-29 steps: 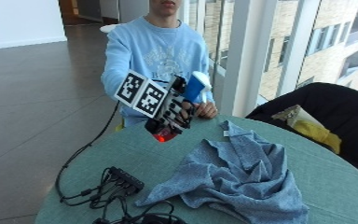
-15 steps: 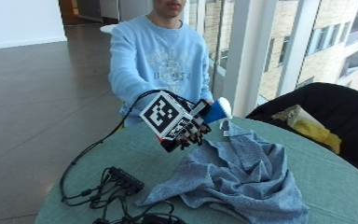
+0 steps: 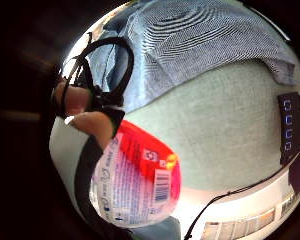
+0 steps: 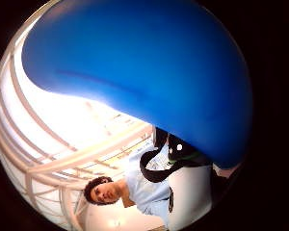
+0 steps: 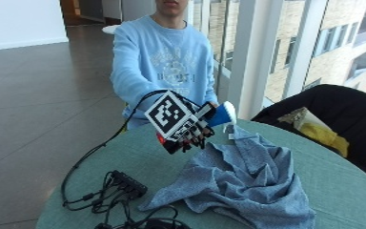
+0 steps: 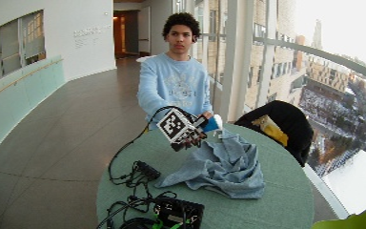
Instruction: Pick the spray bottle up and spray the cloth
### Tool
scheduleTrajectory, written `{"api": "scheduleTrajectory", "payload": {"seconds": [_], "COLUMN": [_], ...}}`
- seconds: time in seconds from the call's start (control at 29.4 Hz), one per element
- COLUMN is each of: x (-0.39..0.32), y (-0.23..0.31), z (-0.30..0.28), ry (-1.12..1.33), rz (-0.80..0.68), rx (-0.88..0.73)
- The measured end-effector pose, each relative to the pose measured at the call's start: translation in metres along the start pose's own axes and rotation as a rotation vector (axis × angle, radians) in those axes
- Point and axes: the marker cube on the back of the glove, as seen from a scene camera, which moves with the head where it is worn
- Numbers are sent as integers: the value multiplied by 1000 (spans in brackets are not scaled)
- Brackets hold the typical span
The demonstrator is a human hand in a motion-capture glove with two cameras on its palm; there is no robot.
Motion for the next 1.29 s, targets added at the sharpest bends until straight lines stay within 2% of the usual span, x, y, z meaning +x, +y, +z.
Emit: {"api": "scheduleTrajectory", "payload": {"seconds": [1.29], "x": [-3], "y": [3], "z": [2], "ry": [23], "rz": [6], "rx": [-15]}}
